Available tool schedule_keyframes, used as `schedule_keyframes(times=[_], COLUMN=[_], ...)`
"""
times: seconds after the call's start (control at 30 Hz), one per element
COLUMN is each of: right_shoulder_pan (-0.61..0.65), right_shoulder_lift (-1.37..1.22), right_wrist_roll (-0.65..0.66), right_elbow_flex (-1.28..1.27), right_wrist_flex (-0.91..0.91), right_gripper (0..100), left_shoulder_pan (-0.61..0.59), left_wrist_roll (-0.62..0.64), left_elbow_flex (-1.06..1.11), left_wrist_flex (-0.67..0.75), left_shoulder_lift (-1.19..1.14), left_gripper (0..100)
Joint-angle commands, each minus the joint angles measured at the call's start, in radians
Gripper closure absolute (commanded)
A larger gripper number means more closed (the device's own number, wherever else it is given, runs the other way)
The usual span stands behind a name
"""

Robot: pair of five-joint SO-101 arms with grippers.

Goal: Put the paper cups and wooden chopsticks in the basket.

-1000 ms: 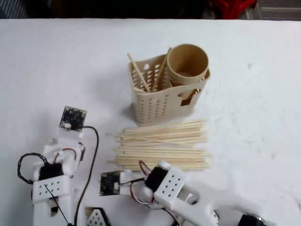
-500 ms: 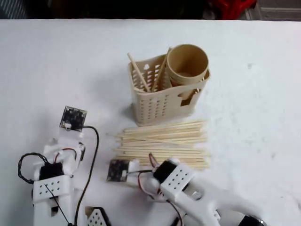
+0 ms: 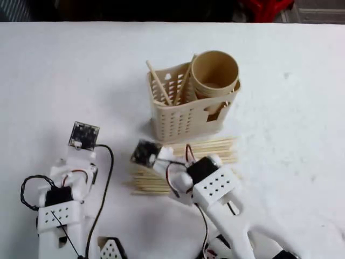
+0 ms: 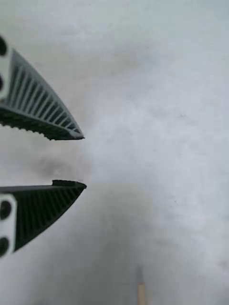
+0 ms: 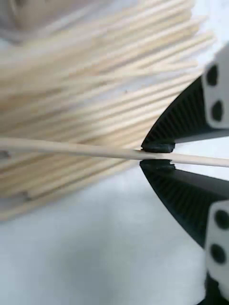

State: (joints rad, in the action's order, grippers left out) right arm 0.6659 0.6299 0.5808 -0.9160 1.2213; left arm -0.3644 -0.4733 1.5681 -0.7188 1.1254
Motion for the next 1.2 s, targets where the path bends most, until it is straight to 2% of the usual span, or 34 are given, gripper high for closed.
schedule_keyframes(times=[0.0, 0.3, 0.43, 0.57, 0.73, 0.87, 1.0, 1.17], right_shoulder_pan=[-0.012, -0.019, -0.054, -0.127, -0.148, -0.171, -0.219, -0.269], right_shoulder_lift=[0.018, 0.073, 0.117, 0.09, -0.038, -0.182, -0.263, -0.185], right_wrist_roll=[-0.066, -0.318, -0.358, -0.404, -0.436, -0.436, -0.453, -0.483], right_elbow_flex=[0.184, 0.592, 0.72, 0.799, 0.812, 0.812, 0.79, 0.589], right_wrist_flex=[0.053, 0.064, -0.01, -0.163, -0.504, -0.696, -0.693, -0.708], right_gripper=[98.1, 98.1, 98.1, 98.1, 98.1, 98.1, 98.1, 98.1], left_shoulder_pan=[0.016, 0.016, 0.016, 0.016, 0.016, 0.016, 0.016, 0.016], left_wrist_roll=[-0.011, -0.011, -0.011, -0.011, -0.011, -0.011, -0.011, -0.011], left_elbow_flex=[-0.005, -0.005, -0.005, -0.005, -0.005, 0.003, 0.005, 0.005], left_wrist_flex=[0.017, 0.017, 0.017, 0.017, 0.017, 0.018, 0.018, 0.018], left_shoulder_lift=[0.018, 0.018, 0.018, 0.018, 0.018, 0.018, 0.018, 0.018], left_gripper=[85, 85, 85, 85, 85, 85, 85, 85])
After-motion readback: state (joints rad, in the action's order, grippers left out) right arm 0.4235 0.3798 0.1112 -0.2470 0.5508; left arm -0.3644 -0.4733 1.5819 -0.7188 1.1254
